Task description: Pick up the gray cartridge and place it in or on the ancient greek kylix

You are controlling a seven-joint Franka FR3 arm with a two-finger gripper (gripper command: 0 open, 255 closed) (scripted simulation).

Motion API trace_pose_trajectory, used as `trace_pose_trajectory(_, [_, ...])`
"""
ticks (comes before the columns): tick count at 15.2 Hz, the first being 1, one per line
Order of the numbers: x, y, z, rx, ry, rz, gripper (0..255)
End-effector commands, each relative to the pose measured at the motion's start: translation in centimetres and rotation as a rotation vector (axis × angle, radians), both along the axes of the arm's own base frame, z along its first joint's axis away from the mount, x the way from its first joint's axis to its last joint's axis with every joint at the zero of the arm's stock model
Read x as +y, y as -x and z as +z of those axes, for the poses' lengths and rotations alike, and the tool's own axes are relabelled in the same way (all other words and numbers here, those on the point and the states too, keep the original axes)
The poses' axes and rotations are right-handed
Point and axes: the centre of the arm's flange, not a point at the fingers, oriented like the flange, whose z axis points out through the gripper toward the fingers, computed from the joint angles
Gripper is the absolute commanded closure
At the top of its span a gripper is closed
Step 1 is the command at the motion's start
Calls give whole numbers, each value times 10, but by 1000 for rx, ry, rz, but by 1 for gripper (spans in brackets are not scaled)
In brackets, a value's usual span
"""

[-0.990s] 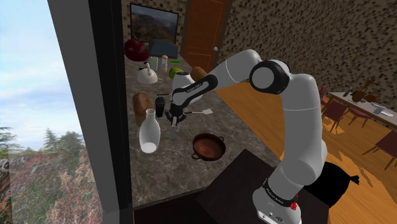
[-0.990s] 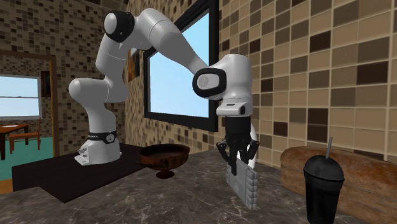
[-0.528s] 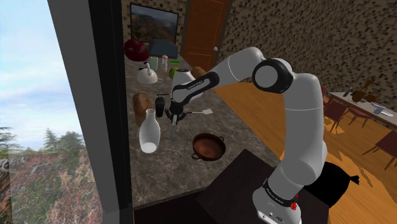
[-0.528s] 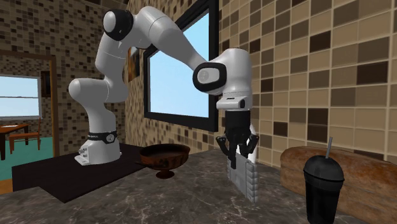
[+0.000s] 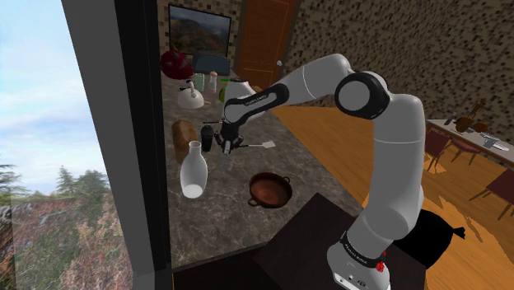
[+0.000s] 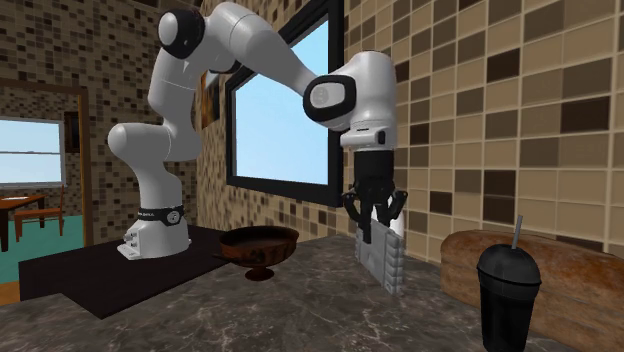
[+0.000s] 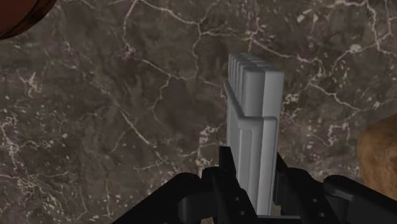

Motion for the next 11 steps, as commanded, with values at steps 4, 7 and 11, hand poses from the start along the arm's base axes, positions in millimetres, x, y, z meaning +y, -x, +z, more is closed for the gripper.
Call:
trace_pose_trajectory(4, [0,1,26,0,0,0,255])
trace_pose_trajectory(7, [0,1,42,0,0,0,255])
trace_pose_trajectory(11, [0,1,63,0,0,0,255])
